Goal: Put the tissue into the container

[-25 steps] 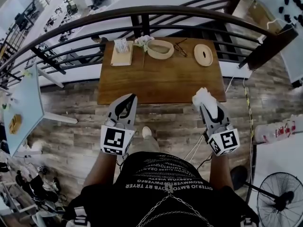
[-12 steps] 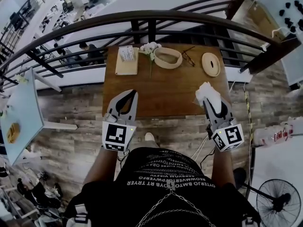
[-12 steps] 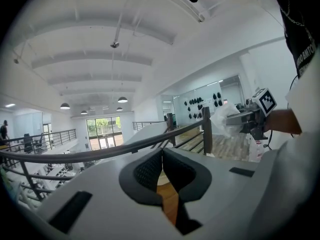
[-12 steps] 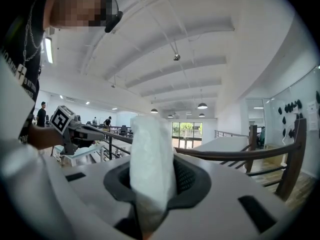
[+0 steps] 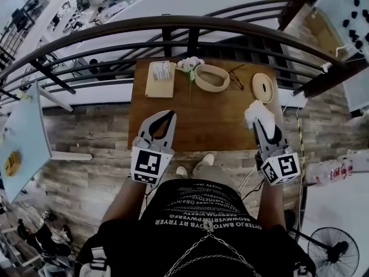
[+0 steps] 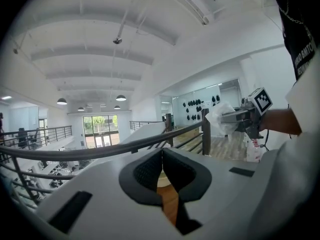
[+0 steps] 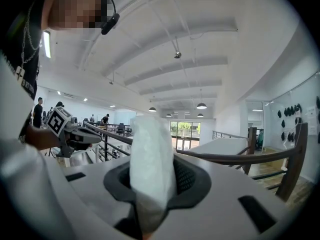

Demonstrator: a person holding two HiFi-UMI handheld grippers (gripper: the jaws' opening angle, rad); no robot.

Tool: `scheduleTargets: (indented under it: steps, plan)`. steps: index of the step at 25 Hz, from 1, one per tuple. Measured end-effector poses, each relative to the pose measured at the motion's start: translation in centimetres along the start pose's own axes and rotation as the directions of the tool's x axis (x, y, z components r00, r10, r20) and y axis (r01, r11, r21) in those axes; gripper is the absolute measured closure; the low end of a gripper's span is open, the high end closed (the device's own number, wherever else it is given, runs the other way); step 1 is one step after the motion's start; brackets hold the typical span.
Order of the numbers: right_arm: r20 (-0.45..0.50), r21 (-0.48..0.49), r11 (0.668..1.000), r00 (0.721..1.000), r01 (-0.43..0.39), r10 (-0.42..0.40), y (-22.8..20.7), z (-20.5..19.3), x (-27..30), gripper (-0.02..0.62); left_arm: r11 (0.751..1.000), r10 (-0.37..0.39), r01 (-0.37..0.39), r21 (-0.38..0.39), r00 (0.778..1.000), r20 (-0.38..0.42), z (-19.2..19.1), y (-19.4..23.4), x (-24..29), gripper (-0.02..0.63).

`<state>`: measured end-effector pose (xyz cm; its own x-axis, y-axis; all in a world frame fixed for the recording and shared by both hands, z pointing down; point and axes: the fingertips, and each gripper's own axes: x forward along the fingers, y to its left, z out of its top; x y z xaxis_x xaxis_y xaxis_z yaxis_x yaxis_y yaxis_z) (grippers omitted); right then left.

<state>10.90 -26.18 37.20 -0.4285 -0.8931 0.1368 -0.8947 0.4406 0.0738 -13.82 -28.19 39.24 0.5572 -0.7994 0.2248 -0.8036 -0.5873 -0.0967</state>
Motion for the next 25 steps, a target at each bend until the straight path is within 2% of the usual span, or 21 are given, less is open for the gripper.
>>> scheduleTargets:
  steps: [8,13,18,25]
  plan:
    - [-0.023,-0.002,1.000,1.000,-0.013,0.013,-2.4,-1.0,4.9,0.477,0.998,0.057,-0.058,-0.030,0.998,-0.018,-1.1,3.9,2.2,0.577]
    - [-0.044,0.020,0.999,0.999,-0.032,0.032,-4.8,-2.6,9.6,0.477,0.997,0.077,-0.078,-0.019,0.996,-0.034,-0.6,5.8,5.1,0.577]
    - [-0.109,0.030,0.997,0.992,-0.066,0.069,-7.8,-5.5,14.9,0.478,0.996,0.088,-0.089,-0.012,0.995,-0.038,0.5,7.1,8.9,0.577]
    - [-0.211,0.073,0.989,0.968,-0.125,0.138,-11.5,-11.1,22.4,0.479,0.995,0.095,-0.099,-0.034,0.991,-0.096,-0.5,7.8,14.3,0.577]
